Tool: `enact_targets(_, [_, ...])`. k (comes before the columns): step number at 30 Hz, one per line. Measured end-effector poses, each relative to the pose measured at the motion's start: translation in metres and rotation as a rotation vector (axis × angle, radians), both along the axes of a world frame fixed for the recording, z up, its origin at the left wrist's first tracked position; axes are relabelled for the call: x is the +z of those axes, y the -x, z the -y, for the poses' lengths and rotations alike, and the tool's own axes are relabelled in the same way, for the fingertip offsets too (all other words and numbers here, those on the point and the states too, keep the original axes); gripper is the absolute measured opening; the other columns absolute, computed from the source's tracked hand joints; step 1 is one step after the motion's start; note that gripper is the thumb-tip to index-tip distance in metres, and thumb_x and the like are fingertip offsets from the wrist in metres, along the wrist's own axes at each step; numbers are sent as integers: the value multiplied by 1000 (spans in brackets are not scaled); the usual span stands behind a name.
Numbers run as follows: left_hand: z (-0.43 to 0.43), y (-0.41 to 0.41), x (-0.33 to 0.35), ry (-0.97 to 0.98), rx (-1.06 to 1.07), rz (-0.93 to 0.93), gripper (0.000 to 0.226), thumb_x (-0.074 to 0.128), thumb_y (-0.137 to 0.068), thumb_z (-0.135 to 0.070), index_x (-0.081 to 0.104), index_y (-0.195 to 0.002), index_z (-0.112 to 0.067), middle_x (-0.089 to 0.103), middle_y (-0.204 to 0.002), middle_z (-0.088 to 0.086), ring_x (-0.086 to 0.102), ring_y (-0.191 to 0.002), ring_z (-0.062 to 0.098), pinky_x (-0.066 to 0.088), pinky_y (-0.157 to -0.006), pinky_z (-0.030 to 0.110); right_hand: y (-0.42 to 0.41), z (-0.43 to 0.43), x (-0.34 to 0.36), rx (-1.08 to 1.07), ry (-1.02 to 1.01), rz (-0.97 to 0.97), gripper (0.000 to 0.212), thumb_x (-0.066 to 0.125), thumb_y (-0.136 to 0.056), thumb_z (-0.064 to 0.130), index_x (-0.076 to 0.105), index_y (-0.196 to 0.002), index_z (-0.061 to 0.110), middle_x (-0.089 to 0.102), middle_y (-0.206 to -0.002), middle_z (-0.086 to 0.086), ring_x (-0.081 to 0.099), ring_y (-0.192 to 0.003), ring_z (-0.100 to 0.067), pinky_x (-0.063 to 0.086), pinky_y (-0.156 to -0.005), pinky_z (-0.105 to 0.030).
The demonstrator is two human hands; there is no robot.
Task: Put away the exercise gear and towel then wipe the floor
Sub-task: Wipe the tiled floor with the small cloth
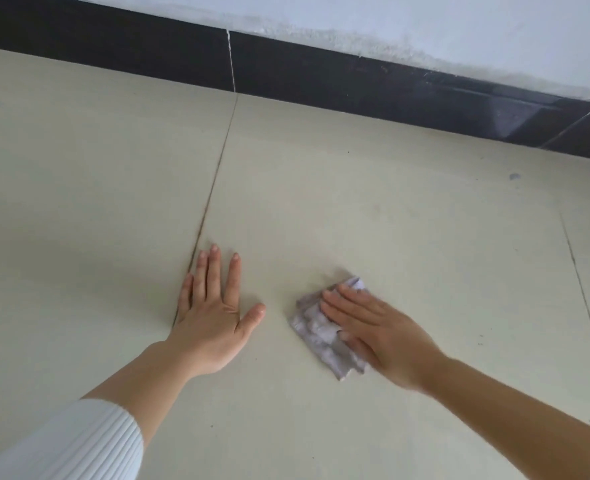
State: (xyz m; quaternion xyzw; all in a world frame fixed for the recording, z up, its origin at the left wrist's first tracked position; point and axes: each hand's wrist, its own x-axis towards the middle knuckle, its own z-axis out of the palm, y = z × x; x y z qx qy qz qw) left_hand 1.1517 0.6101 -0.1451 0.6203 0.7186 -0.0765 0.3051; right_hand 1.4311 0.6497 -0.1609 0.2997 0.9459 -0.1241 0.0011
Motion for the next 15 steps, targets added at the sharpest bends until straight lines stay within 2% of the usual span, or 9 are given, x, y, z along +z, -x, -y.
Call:
enact_targets(2, [-1,1,1,24,-10,-6,84,-9,-65,-75,-50,-124,-31,-59,-133,-2,-54,-123,13,-27,-107,34,-7,-35,-3,-128,-18,-23,50,26,-104,33,47,-136,2,46,-144,-11,41,-135,-25,23,-115,-33])
enact_targets(4, [-1,1,1,40,-19,-11,85,1,-75,-77,-50,-125,-30,-56,-136,1,-53,-125,15,-25,-109,36,-4,-77,-9,-376,-32,-55,53,23,-104,33,49,-134,-2,48,-140,-18,45,-132,-33,21,-116,-34])
enact_targets(7, [-1,1,0,43,-21,-16,85,19,-90,-68,-46,-129,-28,-54,-139,2,-52,-126,17,-24,-110,36,25,-125,-15,-747,-40,-149,53,21,-102,34,36,-146,7,32,-153,-11,21,-144,-32,12,-119,-35])
enact_targets(10, [-1,0,-1,34,-21,-16,85,20,-91,-67,-46,-128,-29,-55,-138,2,-53,-125,16,-25,-110,36,68,-155,-12,-1038,31,-194,48,25,-103,23,25,-150,11,19,-159,-4,4,-147,-28,6,-119,-37])
enact_targets(12, [-1,0,-1,29,-22,-16,85,20,-91,-67,-46,-128,-29,-55,-138,1,-52,-126,16,-24,-111,36,89,-160,-7,-1047,49,-227,48,28,-102,22,27,-150,11,21,-158,-3,6,-147,-27,8,-119,-38])
enact_targets(15, [-1,0,0,20,-18,-15,84,20,-91,-67,-45,-128,-29,-54,-139,2,-51,-127,18,-25,-110,36,105,-142,-4,-856,84,-265,46,37,-100,24,35,-146,16,30,-155,-1,15,-146,-22,18,-115,-32])
